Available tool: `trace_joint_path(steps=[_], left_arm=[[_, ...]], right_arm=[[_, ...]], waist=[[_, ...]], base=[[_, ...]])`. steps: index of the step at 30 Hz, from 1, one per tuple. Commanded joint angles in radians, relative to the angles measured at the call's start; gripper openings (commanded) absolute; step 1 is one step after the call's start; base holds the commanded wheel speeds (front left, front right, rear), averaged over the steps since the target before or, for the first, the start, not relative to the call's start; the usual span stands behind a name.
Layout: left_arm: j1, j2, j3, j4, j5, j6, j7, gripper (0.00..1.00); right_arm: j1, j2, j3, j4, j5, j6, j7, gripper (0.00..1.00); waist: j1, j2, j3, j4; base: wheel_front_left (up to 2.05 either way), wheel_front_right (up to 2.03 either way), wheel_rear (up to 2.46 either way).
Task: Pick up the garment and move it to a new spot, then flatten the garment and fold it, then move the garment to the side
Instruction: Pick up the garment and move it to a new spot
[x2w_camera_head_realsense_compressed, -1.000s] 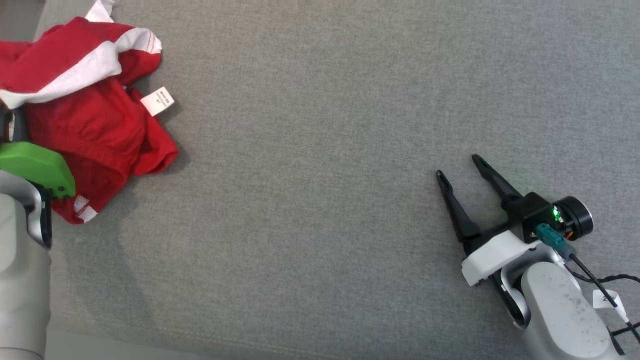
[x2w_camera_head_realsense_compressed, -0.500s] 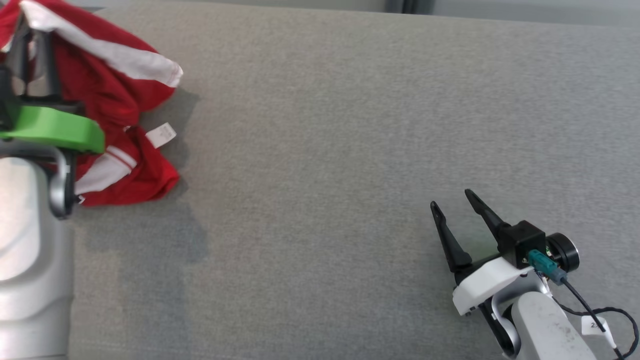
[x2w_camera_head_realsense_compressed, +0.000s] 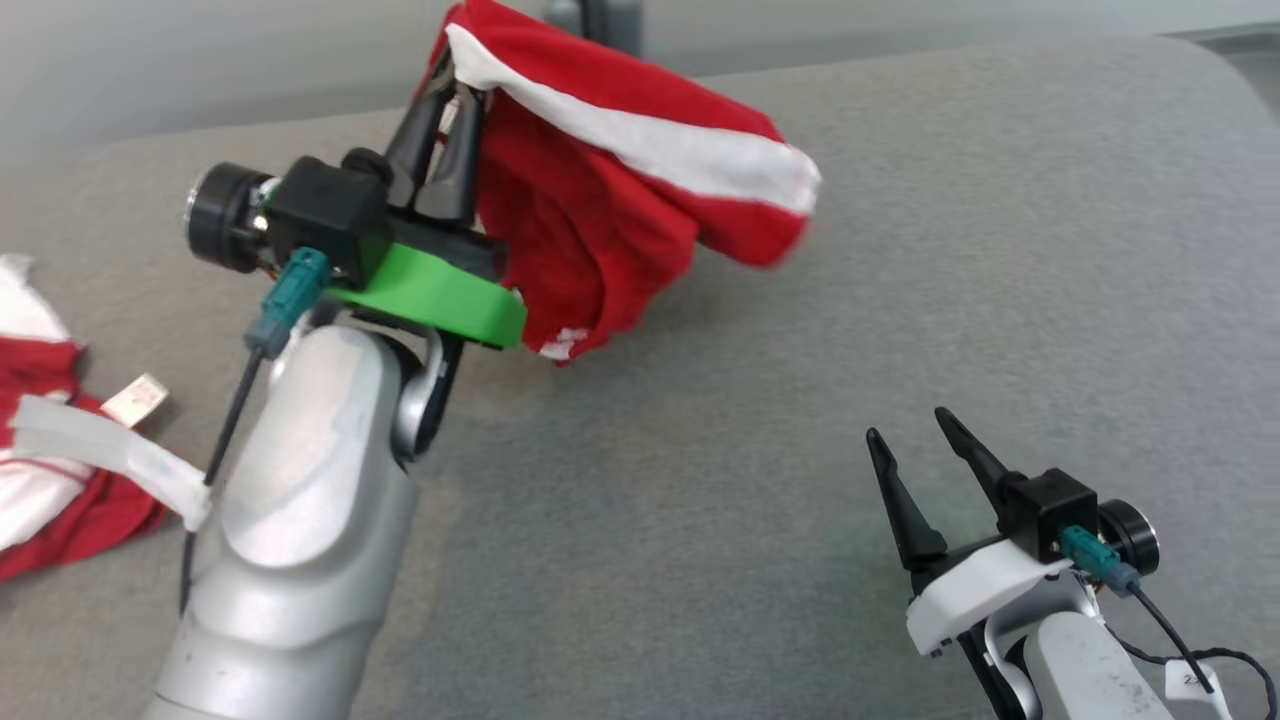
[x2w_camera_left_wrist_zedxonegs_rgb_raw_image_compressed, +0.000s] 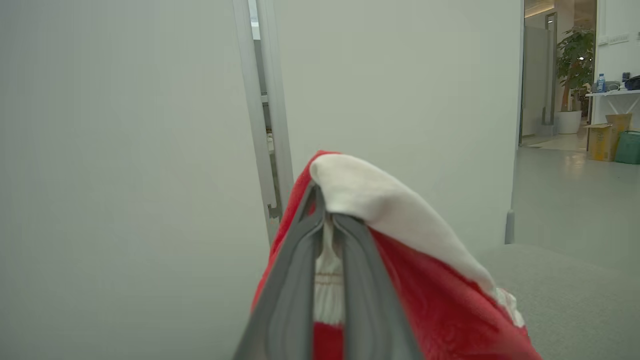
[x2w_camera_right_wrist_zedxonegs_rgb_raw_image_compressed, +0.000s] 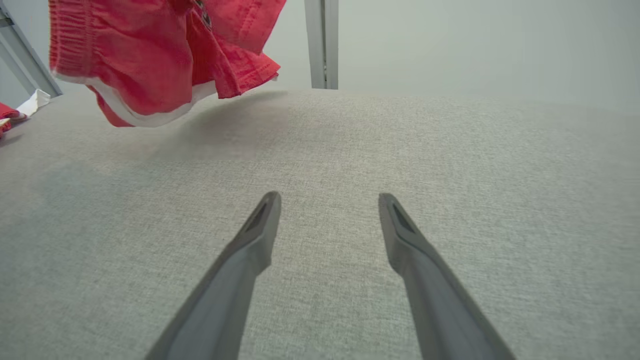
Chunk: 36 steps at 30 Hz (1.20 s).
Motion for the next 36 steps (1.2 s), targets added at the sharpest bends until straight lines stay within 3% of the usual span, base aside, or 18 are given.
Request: trace_joint_path(steps=[1, 6, 7, 8, 9, 20, 29, 36], left_arm=[[0.026, -0.006, -0.008, 0.006, -0.014, -0.003, -0.001, 0.0], [0.08, -0.021, -0.022, 0.058, -0.038, -0.002, -0.001, 0.0], [0.098, -0.023, -0.014, 0.069, -0.038, 0.004, -0.001, 0.32], [0.115, -0.024, -0.011, 0.084, -0.031, 0.007, -0.001, 0.77], [0.137, -0.025, 0.0, 0.099, -0.025, 0.016, -0.001, 1.0], [0.429, -0.007, 0.192, 0.134, 0.047, 0.082, -0.001, 1.0], [0.608, -0.02, 0.305, 0.029, 0.086, 0.068, -0.001, 1.0], [0.701, -0.027, 0.311, -0.03, 0.101, 0.044, -0.001, 1.0]], right_arm=[[0.013, -0.001, -0.003, -0.002, 0.006, -0.002, 0.0, 1.0], [0.019, 0.001, -0.006, -0.005, 0.007, -0.002, 0.0, 1.0], [0.019, 0.001, -0.008, -0.006, 0.005, -0.002, 0.0, 1.0], [0.019, 0.001, -0.01, -0.006, 0.005, -0.002, 0.0, 1.0], [0.019, 0.002, -0.011, -0.007, 0.009, -0.002, 0.0, 1.0], [0.047, 0.001, -0.022, 0.004, 0.021, -0.002, 0.0, 1.0], [0.085, 0.001, -0.02, 0.016, 0.03, -0.002, 0.0, 1.0], [0.098, 0.001, -0.009, 0.03, 0.033, -0.002, 0.0, 1.0]], waist=[[0.0, -0.0001, -0.022, -0.11], [0.0, -0.0001, -0.017, -0.146], [0.0, -0.0001, -0.016, -0.148], [0.0, -0.0001, -0.016, -0.149], [0.0, -0.0001, -0.016, -0.149], [0.0, -0.0001, -0.067, -0.088], [0.0, -0.0001, -0.134, -0.037], [0.0, -0.0001, -0.148, -0.019]], base=[[0.0, 0.0, 0.0], [0.0, 0.0, 0.0], [0.0, 0.0, 0.0], [0.0, 0.0, 0.0], [0.0, 0.0, 0.0], [0.0, 0.0, 0.0], [0.0, 0.0, 0.0], [0.0, 0.0, 0.0]])
